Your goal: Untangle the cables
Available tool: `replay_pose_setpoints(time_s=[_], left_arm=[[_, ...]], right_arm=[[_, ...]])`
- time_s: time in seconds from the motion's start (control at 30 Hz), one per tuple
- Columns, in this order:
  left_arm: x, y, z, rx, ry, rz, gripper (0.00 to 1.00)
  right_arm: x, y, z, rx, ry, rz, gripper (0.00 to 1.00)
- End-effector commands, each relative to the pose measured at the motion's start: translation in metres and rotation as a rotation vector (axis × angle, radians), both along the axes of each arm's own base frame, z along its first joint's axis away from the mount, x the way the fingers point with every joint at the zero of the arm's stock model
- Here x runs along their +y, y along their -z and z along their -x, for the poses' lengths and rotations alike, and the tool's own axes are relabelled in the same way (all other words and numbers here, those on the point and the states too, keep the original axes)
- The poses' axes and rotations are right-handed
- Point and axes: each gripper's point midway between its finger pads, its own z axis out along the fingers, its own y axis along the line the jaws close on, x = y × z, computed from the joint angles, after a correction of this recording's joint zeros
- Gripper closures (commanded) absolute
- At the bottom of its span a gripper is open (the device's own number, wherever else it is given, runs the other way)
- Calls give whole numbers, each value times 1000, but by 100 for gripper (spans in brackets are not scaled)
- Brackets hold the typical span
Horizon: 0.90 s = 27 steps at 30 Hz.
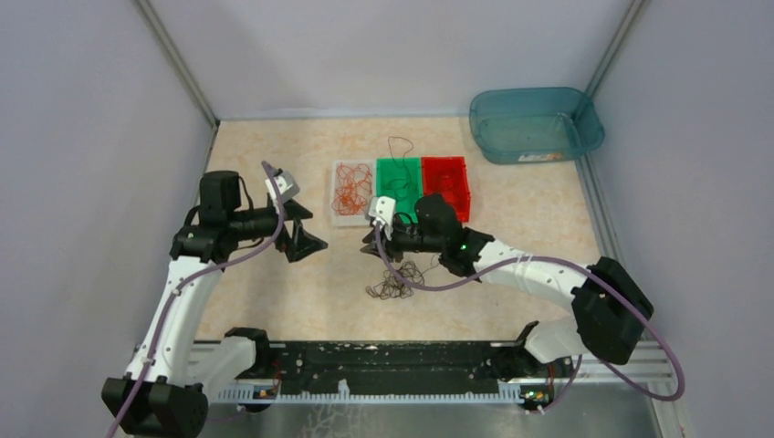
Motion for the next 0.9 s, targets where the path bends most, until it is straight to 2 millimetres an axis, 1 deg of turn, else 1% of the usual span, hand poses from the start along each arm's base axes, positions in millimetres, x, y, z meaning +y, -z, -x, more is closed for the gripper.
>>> replay_pose_setpoints(time_s=[0.0,0.03,0.1,0.2,0.3,0.33,0.47,0.6,0.67,0.73,0.87], left_arm=[[-3,1,8,-41,54,13,0],[-3,0,8,-35,56,15,0],[-4,-5,8,-32,62,26,0],[-6,-10,8,-23,53,48,0],[-6,-10,6,-32,41,51,0],[-6,-11,5,-35,38,51,0],[-6,-14,4,-40,39,55,0],[-5,-16,3,-46,29,51,0],[-5,-17,4,-49,31,53,0],[-5,-19,4,-50,32,56,0],[-7,-25,4,-60,38,65,0]], right_arm=[[5,-17,17,23,-97,-21,60],[4,-7,19,30,-108,28,55],[1,16,26,35,-120,114,51],[4,43,38,50,-146,196,50],[11,66,46,66,-157,257,51],[13,72,46,71,-156,276,52],[20,85,43,78,-151,312,58],[24,100,36,68,-123,360,69],[25,103,35,70,-118,372,73],[26,104,35,71,-121,375,74],[23,105,36,74,-129,392,78]])
